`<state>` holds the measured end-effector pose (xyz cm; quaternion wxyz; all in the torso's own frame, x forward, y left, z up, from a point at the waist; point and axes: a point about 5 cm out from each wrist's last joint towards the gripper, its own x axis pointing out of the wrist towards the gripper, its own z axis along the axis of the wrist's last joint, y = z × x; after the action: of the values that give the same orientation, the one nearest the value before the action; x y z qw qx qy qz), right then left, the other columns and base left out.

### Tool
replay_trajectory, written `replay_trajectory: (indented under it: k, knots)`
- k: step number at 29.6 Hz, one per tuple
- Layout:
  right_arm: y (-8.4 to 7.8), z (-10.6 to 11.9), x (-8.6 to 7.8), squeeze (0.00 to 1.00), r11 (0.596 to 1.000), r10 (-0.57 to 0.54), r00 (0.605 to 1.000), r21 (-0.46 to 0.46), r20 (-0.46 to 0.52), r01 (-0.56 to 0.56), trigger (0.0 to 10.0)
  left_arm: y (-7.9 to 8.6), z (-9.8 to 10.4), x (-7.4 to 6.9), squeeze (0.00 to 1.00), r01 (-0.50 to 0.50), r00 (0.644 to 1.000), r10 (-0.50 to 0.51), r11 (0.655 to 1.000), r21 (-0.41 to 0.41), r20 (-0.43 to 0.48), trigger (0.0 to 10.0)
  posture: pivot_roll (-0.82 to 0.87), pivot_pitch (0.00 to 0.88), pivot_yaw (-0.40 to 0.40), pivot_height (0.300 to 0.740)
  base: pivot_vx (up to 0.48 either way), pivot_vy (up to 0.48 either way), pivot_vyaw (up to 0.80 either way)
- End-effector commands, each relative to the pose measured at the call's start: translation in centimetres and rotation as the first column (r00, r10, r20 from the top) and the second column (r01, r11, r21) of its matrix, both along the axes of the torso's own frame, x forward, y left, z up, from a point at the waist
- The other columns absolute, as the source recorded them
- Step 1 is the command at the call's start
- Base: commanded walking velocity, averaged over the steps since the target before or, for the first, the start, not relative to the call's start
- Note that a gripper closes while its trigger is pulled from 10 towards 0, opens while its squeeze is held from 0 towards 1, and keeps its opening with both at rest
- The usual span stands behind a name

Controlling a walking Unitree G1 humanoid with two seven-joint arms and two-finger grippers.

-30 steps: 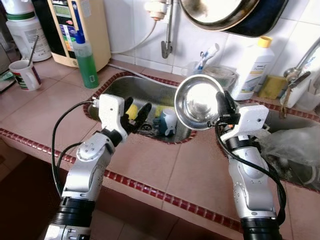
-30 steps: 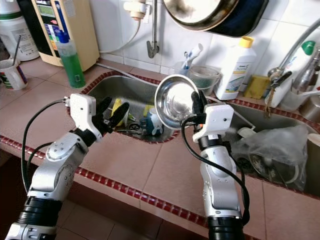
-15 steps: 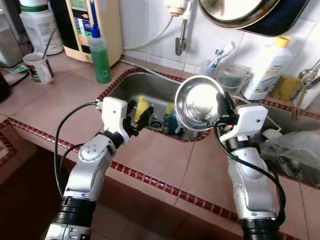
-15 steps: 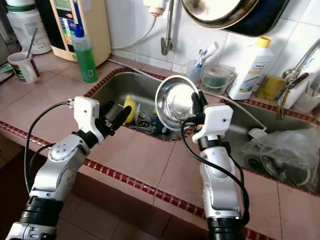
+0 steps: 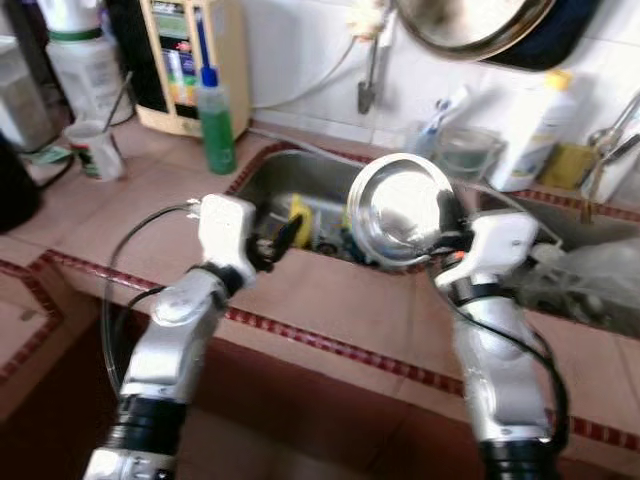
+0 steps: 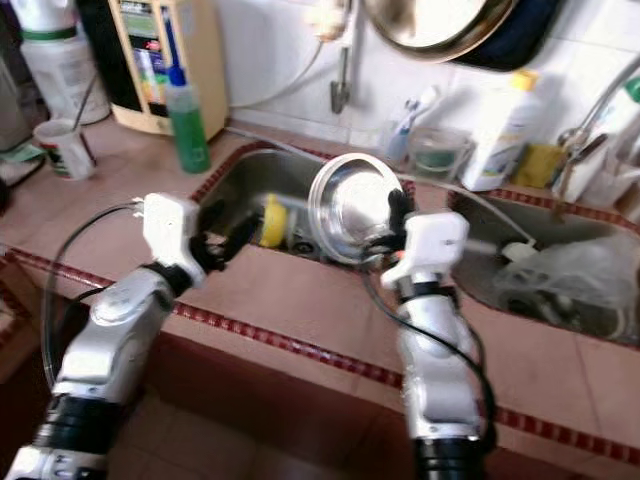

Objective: Kitchen organization

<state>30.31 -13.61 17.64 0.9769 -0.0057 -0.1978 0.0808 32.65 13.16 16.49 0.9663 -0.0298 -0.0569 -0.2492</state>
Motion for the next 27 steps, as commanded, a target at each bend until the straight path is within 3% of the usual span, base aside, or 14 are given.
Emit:
replay_trajectory:
  k: [1, 14, 20, 27]
  knots:
    - [-1.14, 0.4, 0.07, 0.0, 0.999, -0.037, 0.999, -0.008, 0.012, 0.037, 10.0, -1.15, -0.03, 0.01, 0.0, 0.034, 0.999, -0.034, 0.999, 0.011, -0.003, 10.0, 0.04, 0.0, -0.035, 0.74, 0.0, 0.0, 0.0]
    - [-0.83, 0.3, 0.04, 0.0, 1.0, -0.025, 1.0, -0.001, 0.013, 0.025, 10.0, -1.45, 0.37, -0.28, 0.0, 0.074, 0.996, -0.076, 0.996, 0.043, 0.042, 10.0, 0.04, 0.0, -0.036, 0.74, 0.0, 0.0, 0.0]
    - [-0.72, 0.26, 0.27, 0.0, 1.0, -0.024, 1.0, -0.001, 0.002, 0.024, 10.0, -1.6, 0.3, -0.44, 0.0, 0.086, 0.995, -0.088, 0.995, 0.05, 0.048, 10.0, 0.04, 0.0, -0.039, 0.74, 0.343, 0.0, 0.0]
    - [-0.7, 0.03, 0.38, 0.0, 1.0, -0.022, 1.0, -0.004, -0.017, 0.022, 10.0, -1.64, 0.21, -0.52, 0.0, 0.09, 0.994, -0.092, 0.994, 0.055, 0.05, 10.0, 0.05, 0.0, -0.042, 0.74, 0.447, 0.0, -0.63]
